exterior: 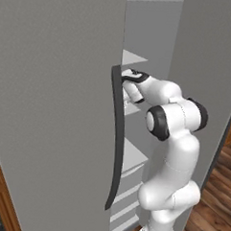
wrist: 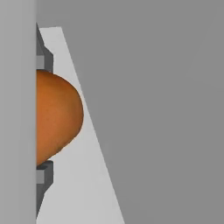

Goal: Take the orange and tangerine from the second highest rack and move them to the highest rack where the lemon and carrot are located, to maximize freezer space. Close the freezer door after rearranging.

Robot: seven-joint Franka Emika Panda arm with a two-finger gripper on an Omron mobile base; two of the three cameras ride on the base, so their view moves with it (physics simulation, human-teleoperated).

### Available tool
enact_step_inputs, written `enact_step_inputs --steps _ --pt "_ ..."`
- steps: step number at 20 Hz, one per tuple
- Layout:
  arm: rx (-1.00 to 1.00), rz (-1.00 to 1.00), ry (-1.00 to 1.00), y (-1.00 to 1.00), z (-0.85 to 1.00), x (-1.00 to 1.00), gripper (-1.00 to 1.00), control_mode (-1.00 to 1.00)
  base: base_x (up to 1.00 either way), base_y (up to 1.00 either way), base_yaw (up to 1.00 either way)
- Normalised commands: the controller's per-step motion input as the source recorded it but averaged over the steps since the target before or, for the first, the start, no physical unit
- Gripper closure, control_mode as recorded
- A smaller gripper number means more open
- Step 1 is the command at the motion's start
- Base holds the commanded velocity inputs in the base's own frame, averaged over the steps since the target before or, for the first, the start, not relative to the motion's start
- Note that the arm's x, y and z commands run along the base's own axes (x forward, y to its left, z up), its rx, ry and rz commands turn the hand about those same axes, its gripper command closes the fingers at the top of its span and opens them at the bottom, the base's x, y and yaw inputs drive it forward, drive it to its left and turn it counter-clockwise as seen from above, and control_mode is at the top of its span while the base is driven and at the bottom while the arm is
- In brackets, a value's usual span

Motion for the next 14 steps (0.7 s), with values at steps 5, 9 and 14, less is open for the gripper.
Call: enact_step_inputs --steps 5,9,14 --pt "0.01 -0.08 0.00 -0.05 0.42 -0.77 1.00 -1.00 0.00 0.00 0.00" --pt "0.00 -0.01 -0.01 -0.12 0.61 -0.68 1.00 -1.00 0.00 0.00 0.00" --pt "0.00 0.00 -0.11 -0.23 0.76 -0.63 1.00 -1.00 0.00 0.00 0.00"
